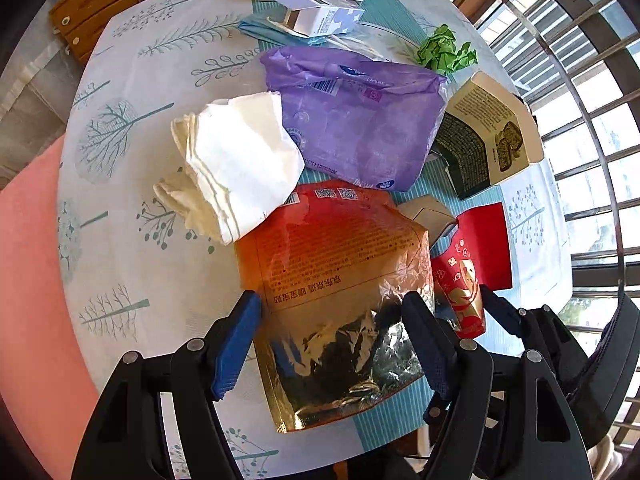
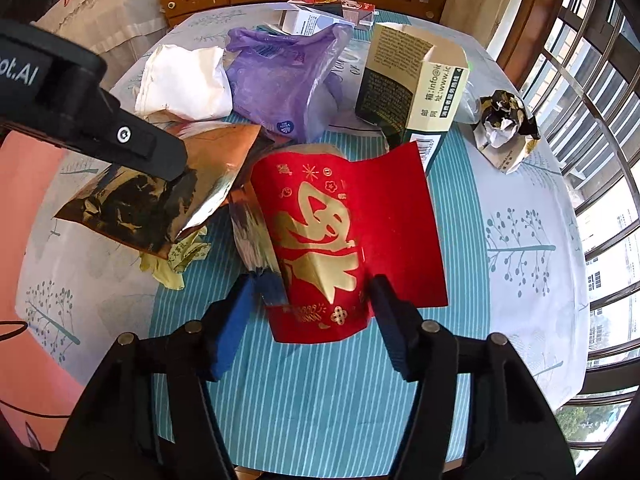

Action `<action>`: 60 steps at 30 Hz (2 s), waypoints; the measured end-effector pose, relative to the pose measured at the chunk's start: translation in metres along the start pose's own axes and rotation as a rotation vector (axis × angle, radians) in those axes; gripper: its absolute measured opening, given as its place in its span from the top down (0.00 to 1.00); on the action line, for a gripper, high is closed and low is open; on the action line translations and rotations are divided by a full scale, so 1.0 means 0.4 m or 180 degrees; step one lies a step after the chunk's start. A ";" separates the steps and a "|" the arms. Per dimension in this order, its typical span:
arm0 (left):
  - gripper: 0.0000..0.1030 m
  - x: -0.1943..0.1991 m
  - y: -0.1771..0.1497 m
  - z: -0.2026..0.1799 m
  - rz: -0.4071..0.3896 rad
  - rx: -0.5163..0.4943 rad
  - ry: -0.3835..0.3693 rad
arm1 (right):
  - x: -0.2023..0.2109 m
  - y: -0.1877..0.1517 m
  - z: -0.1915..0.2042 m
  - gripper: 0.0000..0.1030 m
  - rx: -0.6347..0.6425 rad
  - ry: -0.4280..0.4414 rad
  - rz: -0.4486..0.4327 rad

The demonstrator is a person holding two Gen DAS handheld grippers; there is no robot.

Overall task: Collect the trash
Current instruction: 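Grasp the gold foil bag with the left tool while the right tool grasps the red paper cup, then carry the foil bag and red cup to the bin and release both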

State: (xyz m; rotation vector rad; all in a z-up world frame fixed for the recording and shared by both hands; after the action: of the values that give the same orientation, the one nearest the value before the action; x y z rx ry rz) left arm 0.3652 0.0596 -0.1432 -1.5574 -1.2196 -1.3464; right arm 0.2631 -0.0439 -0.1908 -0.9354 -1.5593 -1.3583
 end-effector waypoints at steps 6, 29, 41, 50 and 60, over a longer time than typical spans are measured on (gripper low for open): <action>0.28 -0.034 0.026 -0.055 0.0165 -0.0318 0.0478 | -0.010 -0.006 -0.005 0.52 -0.0137 0.0087 0.0040; 0.95 -0.041 0.019 -0.074 0.0242 -0.0311 0.0232 | 0.007 -0.059 -0.101 0.75 -0.0748 0.0594 0.0096; 0.99 0.055 -0.034 -0.012 -0.0024 -0.0147 -0.0007 | 0.061 -0.118 -0.118 0.74 -0.0705 0.0417 0.0061; 0.99 0.203 -0.105 -0.031 -0.0259 -0.0107 -0.0220 | 0.178 -0.116 -0.127 0.76 -0.0897 0.0556 -0.0122; 0.99 0.365 -0.283 -0.154 -0.0678 -0.0019 -0.0536 | 0.378 -0.156 -0.171 0.79 -0.0818 0.0888 -0.0224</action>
State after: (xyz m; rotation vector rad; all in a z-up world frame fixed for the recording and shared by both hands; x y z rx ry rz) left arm 0.2393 0.0619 0.0052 -1.6073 -1.5223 -1.3731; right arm 0.1586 -0.1191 -0.0688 -0.8059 -1.2365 -1.6897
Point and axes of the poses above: each gripper's, at about its wrist camera, not at the fingertips, and x roughly against the way its jaws point, z to its left, y to its top, the point moved 5 cm from there along -x, roughly the way its jaws point, and after that the axes turned 4 degrees about z, right-handed, at the moved point
